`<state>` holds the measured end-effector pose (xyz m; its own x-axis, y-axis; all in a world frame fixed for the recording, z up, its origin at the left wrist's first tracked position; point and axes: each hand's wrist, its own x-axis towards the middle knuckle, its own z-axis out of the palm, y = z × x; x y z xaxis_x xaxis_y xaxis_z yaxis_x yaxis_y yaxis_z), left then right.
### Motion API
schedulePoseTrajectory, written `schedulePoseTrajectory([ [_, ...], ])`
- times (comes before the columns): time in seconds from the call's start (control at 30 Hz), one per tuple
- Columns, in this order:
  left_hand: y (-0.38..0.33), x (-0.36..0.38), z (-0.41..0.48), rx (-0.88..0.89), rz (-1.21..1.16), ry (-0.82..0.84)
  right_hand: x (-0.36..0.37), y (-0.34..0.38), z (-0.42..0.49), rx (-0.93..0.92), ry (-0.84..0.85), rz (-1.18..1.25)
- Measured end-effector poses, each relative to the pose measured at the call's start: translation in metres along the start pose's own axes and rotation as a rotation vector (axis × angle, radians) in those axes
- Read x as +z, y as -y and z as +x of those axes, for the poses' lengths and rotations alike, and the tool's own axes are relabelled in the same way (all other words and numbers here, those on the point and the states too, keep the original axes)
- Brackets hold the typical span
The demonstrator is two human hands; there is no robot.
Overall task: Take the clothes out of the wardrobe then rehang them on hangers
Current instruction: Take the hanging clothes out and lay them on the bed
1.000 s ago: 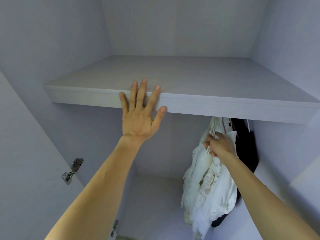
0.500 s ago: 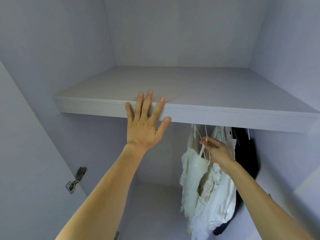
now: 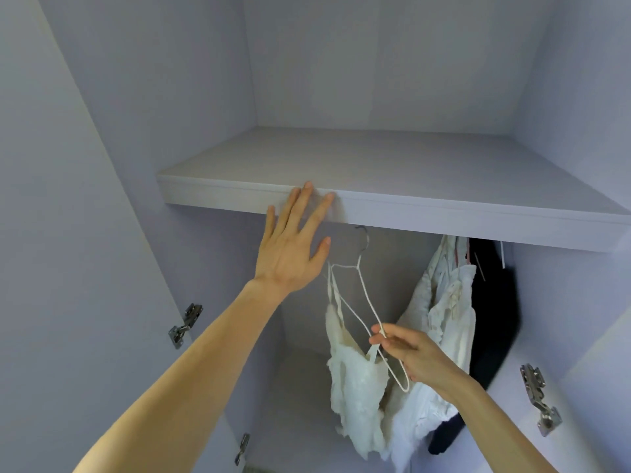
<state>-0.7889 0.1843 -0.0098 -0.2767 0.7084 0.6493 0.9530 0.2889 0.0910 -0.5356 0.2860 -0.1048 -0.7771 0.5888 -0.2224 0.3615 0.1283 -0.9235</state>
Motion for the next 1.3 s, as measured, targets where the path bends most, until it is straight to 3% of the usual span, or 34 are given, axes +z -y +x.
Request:
schedulePoseTrajectory([
  [0.13, 0.006, 0.001, -0.055, -0.172, -0.149, 0.175, 0.014, -0.001, -0.017, -0.037, 0.137, -0.049],
  [0.2, 0.009, 0.006, -0.072, -0.166, -0.162, 0.357, 0.014, 0.006, -0.022, -0.060, 0.181, -0.081],
  [0.27, 0.009, 0.005, -0.075, -0.139, -0.208, 0.438, 0.009, 0.018, -0.026, -0.098, 0.222, -0.119],
  [0.47, -0.005, -0.033, -0.026, -0.288, -0.583, 0.276, -0.013, 0.077, -0.037, -0.214, 0.189, -0.112],
  [0.7, -0.014, -0.081, 0.011, -0.348, -0.634, 0.083, -0.004, 0.150, -0.034, -0.399, 0.040, -0.202],
  [0.8, -0.005, -0.094, 0.014, -0.377, -0.638, -0.004, 0.015, 0.165, -0.032, -0.482, -0.107, -0.285],
  [0.9, 0.006, -0.105, 0.010, -0.582, -0.633, -0.022, 0.052, 0.166, -0.033, -0.551, -0.225, -0.356],
  [0.97, 0.014, -0.117, 0.006, -0.678, -0.649, 0.060, 0.085, 0.159, -0.031, -0.550, -0.214, -0.341],
  [1.13, 0.039, -0.164, -0.018, -0.608, -0.608, 0.105, 0.143, 0.150, -0.033, -0.552, -0.100, -0.183],
  [1.3, 0.062, -0.219, -0.037, -0.637, -0.678, 0.158, 0.165, 0.170, -0.031, -0.623, 0.087, -0.204],
])
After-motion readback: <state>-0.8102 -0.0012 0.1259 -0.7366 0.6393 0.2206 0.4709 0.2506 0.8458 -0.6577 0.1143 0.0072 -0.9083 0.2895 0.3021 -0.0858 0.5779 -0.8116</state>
